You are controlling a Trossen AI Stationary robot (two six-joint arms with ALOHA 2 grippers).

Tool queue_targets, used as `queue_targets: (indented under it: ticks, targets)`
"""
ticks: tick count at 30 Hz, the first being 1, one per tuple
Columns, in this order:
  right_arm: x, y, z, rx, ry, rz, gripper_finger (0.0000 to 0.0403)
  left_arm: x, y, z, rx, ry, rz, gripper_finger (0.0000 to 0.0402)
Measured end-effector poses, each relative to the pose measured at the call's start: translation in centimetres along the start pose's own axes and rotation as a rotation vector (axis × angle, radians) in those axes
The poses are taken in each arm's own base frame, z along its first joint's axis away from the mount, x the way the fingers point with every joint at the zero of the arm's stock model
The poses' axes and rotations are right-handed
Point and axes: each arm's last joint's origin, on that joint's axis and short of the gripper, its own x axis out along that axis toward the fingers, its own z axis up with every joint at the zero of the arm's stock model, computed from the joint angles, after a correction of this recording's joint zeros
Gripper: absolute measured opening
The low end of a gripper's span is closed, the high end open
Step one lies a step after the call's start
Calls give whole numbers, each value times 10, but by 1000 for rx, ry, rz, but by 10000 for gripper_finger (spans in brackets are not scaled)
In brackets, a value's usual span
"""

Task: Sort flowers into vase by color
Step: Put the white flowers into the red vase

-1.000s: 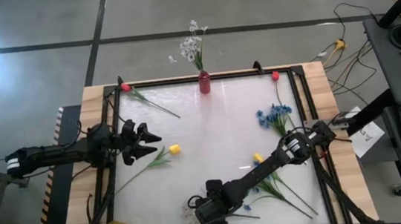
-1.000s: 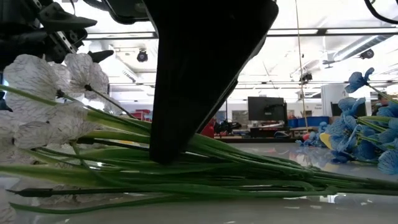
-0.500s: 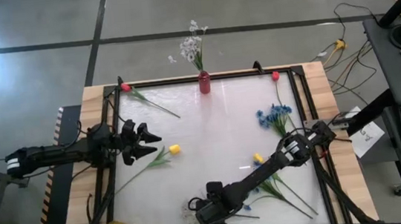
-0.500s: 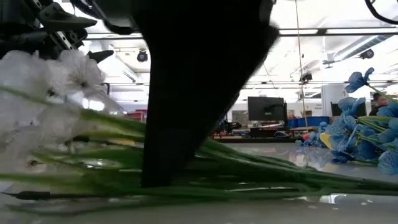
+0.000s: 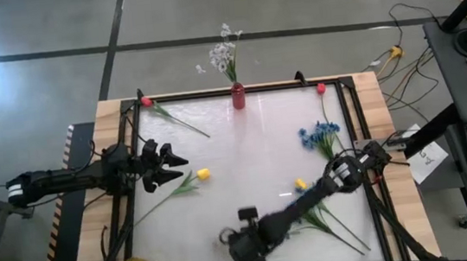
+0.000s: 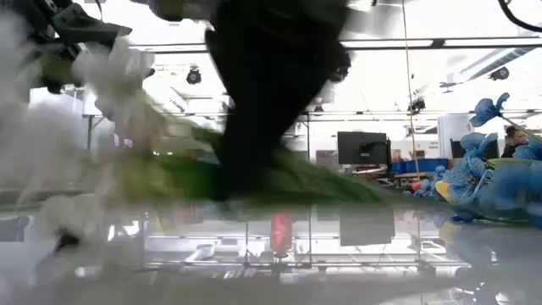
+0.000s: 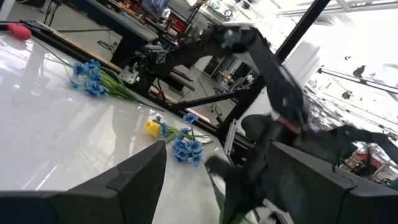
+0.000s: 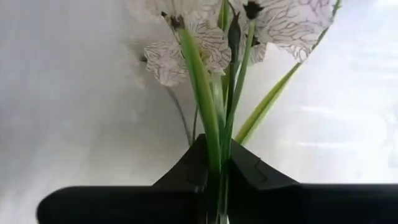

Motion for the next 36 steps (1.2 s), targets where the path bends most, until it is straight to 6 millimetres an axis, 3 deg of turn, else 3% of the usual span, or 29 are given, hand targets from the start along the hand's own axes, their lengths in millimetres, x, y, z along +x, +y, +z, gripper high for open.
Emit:
queue_targets:
  ticks: [7, 11, 14, 22, 27, 33, 36]
  targets:
    - [-81, -83, 43, 121, -288, -190, 11, 0, 0, 0, 0, 0, 0, 269]
    - [-115, -130, 55, 172, -498, -235, 10, 0, 0, 0, 0, 0, 0, 269]
    - [-139, -164, 52, 210, -670, -261, 10, 0, 0, 0, 0, 0, 0, 269]
    - [-177, -228, 8, 265, -1020, -290, 10, 0, 0, 0, 0, 0, 0, 269]
    - [-177, -279, -31, 327, -1109, -256, 9, 0, 0, 0, 0, 0, 0, 269]
    - [-199, -302, -75, 253, -1230, -365, 9, 0, 0, 0, 0, 0, 0, 269]
    - [-199, -317, -96, 261, -1294, -487, 11, 0, 0, 0, 0, 0, 0, 269]
